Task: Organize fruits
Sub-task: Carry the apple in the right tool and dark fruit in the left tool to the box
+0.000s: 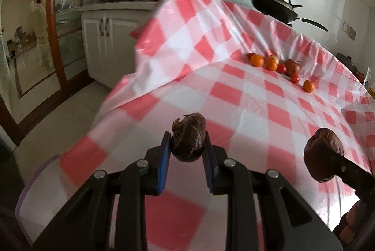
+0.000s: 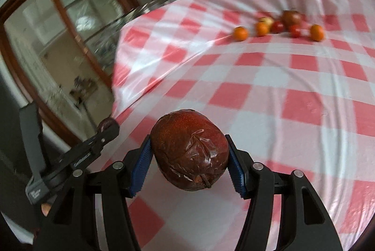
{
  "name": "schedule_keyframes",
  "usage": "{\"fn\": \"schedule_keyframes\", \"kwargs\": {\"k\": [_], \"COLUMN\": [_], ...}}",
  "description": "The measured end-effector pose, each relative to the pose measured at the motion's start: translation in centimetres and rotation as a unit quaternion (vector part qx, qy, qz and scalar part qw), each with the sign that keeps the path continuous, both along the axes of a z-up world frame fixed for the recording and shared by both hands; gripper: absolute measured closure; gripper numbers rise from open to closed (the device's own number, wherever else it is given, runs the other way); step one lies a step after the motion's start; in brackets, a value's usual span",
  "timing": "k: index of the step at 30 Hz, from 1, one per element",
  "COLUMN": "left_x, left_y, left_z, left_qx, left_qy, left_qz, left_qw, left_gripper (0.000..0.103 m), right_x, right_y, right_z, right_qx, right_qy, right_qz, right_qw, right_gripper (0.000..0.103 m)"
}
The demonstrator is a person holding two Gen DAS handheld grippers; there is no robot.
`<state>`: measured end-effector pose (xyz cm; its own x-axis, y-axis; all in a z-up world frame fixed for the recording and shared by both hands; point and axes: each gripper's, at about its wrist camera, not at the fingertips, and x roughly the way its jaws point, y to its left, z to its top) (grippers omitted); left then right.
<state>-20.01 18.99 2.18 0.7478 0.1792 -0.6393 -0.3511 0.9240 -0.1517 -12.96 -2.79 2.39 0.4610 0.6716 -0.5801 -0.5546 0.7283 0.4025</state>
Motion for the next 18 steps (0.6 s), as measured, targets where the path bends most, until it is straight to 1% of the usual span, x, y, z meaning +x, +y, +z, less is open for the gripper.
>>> {"fn": "schedule_keyframes", "kwargs": {"k": [4, 9, 13, 18], "left_x": [-2.4, -5.2, -7.2, -9.8], "left_y": [2.0, 4.0, 5.8, 8.6], "left_z": [-0.4, 0.2, 0.4, -0.1], "left_qx": [-0.001, 0.000, 0.010, -0.007], "left_qy": [0.001, -0.020, -0.035, -0.045], "left_qz": [0.023, 0.049, 0.071, 0.105], "left_qw": [0.9997, 0.9986, 0.9968, 0.9934], "left_gripper": [0.077, 0.077, 0.077, 0.077], "right_x": [-2.4, -5.6, -7.9, -10.2], "right_y": [2.8, 5.8, 8.0, 10.0], "right_z": [0.1, 0.1, -0.3, -0.9], "right_qx": [-0.029, -0.051, -0.067, -0.083], "right_qy": [-0.026, -0.057, -0.066, -0.076], "right_qz": [0.049, 0.112, 0.159, 0.201], "right_qw": [0.998, 0.991, 0.983, 0.973], "right_gripper": [0.044, 0.044, 0.044, 0.044]}}
